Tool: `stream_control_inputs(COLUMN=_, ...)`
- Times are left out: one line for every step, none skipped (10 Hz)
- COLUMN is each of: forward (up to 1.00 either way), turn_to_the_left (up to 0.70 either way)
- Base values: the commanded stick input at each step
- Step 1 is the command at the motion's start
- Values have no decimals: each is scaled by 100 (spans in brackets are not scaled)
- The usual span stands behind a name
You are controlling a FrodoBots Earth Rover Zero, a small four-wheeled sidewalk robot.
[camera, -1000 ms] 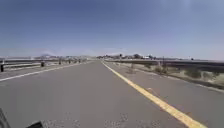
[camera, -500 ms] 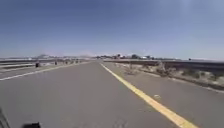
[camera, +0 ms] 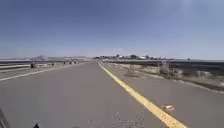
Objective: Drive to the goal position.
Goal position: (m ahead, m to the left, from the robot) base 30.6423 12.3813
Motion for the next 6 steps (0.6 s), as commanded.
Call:
stream_control_inputs(forward=85, turn_to_the_left=0)
stream_control_inputs(forward=85, turn_to_the_left=0)
stream_control_inputs(forward=85, turn_to_the_left=0)
stream_control_inputs(forward=85, turn_to_the_left=0)
stream_control_inputs(forward=85, turn_to_the_left=0)
stream_control_inputs(forward=85, turn_to_the_left=0)
